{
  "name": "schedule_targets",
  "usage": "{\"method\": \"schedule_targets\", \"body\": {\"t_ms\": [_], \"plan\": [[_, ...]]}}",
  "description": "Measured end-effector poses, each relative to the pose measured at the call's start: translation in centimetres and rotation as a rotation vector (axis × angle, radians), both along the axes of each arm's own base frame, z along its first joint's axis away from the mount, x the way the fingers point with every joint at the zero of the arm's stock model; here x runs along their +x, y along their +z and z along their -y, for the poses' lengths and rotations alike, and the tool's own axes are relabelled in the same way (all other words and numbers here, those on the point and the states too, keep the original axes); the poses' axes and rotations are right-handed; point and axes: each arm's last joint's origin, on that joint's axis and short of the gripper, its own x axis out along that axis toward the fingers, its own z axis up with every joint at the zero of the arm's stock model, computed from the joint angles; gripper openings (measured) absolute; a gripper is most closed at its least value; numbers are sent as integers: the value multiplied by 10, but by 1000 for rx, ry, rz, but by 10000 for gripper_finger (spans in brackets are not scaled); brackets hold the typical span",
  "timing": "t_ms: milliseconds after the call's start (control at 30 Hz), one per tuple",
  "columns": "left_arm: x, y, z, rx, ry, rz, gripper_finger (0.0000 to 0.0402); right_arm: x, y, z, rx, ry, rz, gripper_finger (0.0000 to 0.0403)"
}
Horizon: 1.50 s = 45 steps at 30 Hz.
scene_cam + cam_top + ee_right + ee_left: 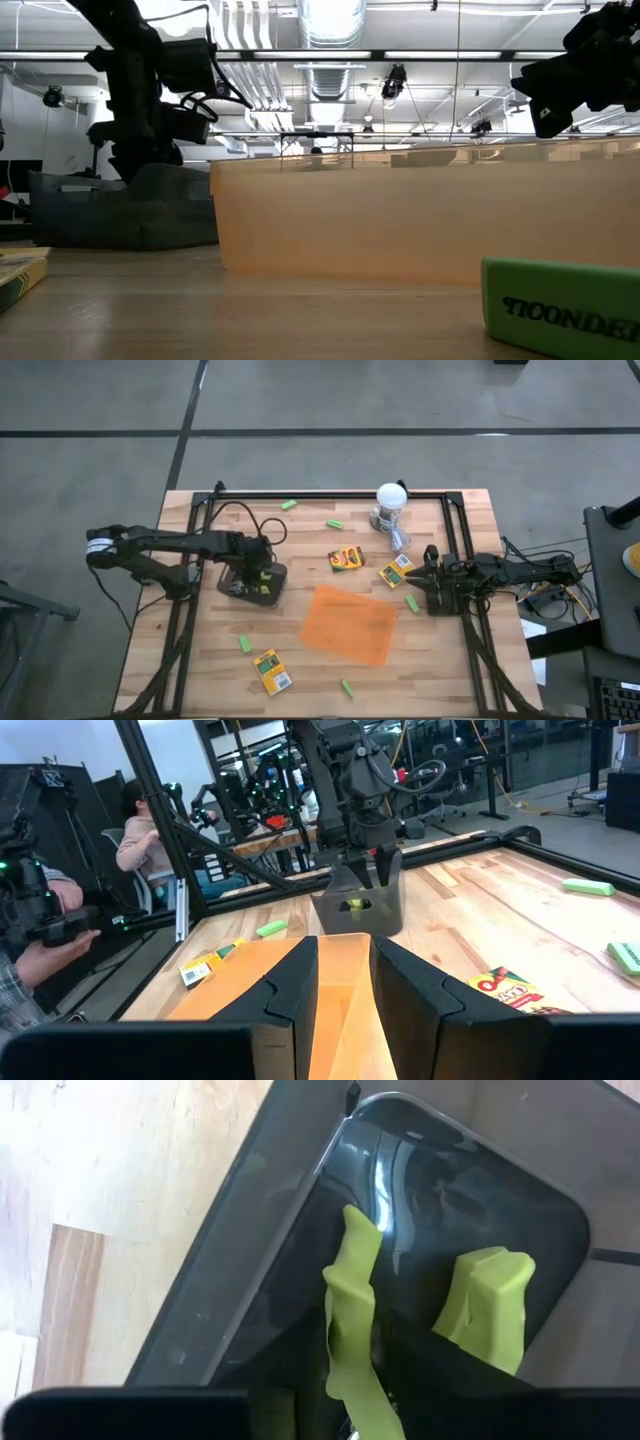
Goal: Pick & Place School Supplies
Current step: Put the pliers into the black bin, then adjust the bottom crayon box
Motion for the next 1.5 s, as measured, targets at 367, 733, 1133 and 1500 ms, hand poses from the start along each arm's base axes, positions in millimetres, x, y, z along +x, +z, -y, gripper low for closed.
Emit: {"method": "schedule_targets", "body": {"t_ms": [367,733,1133,1500], "plan": [[0,1,-1,-16,35,0,133,0,0,0,0,0,0,91],[7,45,-2,-47,116,-36,133,0,0,0,0,0,0,91],[18,114,-5,-85,281,90,133,0,0,0,0,0,0,91],[21,150,3,-129,363,226,133,0,0,0,0,0,1,91]]}}
